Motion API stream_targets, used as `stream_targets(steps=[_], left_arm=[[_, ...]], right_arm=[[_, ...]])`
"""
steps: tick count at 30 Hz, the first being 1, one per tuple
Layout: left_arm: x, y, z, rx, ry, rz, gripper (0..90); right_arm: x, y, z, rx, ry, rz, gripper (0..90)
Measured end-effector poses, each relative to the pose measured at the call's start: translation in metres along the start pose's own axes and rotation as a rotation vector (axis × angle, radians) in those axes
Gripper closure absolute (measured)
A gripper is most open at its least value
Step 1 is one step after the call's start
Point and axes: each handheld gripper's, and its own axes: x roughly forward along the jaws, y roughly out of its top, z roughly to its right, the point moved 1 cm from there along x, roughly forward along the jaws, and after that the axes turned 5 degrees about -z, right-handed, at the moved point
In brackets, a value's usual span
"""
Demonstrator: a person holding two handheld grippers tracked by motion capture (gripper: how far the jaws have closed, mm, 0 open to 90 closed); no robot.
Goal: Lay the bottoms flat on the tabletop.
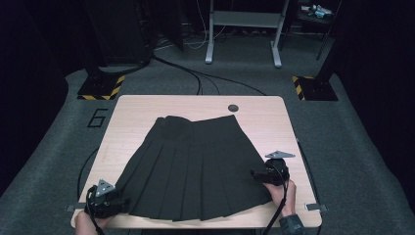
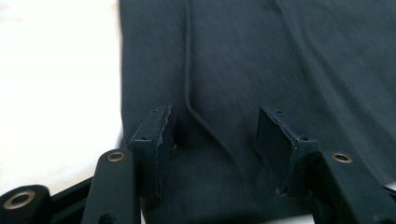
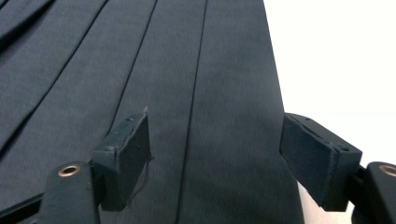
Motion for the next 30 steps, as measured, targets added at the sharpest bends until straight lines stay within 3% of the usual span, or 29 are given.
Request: stream_targets(steps=[3,7,9,13,18,24,30], left_arm=[[-0.008,0.002,0.003,0.008,-0.005,-0.001,34.8],[-0.017,0.018,0.003,-0.015,0.015,0.050,16.4],[-0.012,0.025,0.002,-0.020,0.026,0.044,13.3],[0.006,0.030,0.003,-0.028,0.037,-0.016,2.1],[0.020,0.024,0.004,-0.044,0.061,-0.050,0.0],[0.027,0.018,0.000,-0.079,0.029,-0.040,0.0],[0.033,0.023,-0.006,-0.085,0.027,-0.027,0.0]], right_arm=[[-0.003,-0.008,-0.001,0.025,-0.006,-0.007,16.8],[-0.007,-0.013,-0.007,0.026,-0.015,-0.014,6.9],[-0.006,-0.013,-0.013,0.022,-0.016,-0.037,0.7],[0.000,-0.013,-0.025,-0.013,-0.017,-0.068,0.0],[0.010,-0.021,-0.032,-0.031,-0.043,-0.130,0.0],[0.013,-0.027,-0.031,-0.031,-0.041,-0.084,0.0],[0.017,-0.023,-0.028,-0.033,-0.048,-0.076,0.0]])
